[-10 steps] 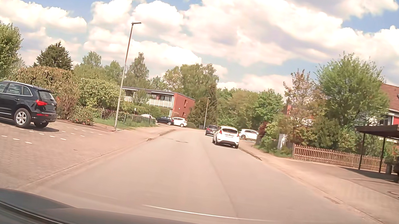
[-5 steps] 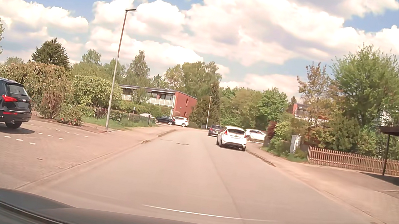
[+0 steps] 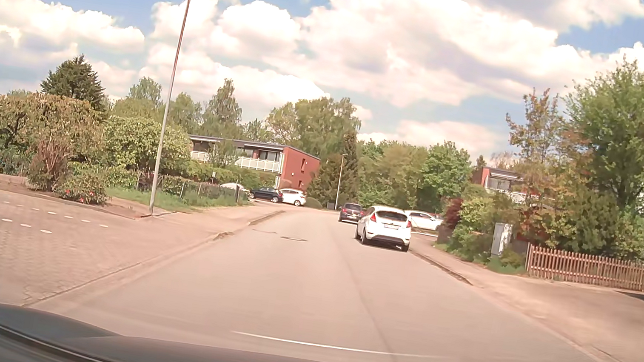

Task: Follow the waypoints while adhering to traffic rules and regulations

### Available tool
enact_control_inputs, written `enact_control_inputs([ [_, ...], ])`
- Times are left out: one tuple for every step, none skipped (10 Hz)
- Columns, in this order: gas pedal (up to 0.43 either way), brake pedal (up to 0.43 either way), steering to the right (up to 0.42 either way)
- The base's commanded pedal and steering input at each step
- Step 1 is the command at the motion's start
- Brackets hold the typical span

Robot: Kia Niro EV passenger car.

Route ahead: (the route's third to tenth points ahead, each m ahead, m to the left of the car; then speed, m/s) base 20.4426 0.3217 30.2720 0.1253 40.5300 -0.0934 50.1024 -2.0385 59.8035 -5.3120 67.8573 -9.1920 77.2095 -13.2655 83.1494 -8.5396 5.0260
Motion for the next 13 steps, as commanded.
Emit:
enact_control_inputs([
  [0.047,0.0,-0.006],
  [0.047,0.0,-0.006],
  [0.047,0.0,-0.006],
  [0.047,0.0,-0.006],
  [0.047,0.0,-0.007],
  [0.047,0.0,-0.006],
  [0.047,0.0,-0.006],
  [0.047,0.0,-0.006],
  [0.047,0.0,-0.006],
  [0.047,0.0,-0.005],
  [0.047,0.0,-0.005],
  [0.047,0.0,-0.005],
  [0.047,0.0,-0.004],
])
